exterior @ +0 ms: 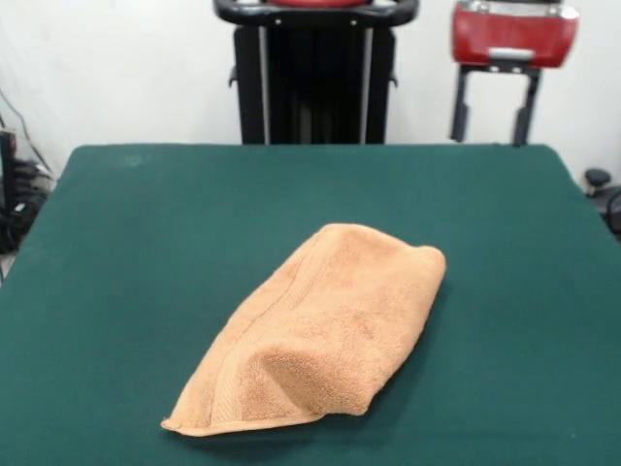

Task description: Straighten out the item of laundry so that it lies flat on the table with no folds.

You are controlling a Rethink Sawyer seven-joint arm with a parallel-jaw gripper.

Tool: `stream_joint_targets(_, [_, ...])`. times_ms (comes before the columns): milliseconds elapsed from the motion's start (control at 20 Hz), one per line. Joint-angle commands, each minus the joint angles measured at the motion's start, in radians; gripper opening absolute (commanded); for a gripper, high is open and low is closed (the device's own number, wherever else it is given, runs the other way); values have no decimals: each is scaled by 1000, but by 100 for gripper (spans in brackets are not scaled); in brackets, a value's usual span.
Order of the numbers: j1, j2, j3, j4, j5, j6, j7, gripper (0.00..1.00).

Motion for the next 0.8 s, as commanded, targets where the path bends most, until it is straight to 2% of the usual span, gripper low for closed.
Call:
stream_joint_targets(50, [10, 87, -36, -45, 25, 162, 138, 100])
stream_joint_targets(450, [2, 152, -103, -127, -18, 160, 119, 100])
stream_joint_targets(800, [27, 217, -203, -209, -30, 239, 118, 100])
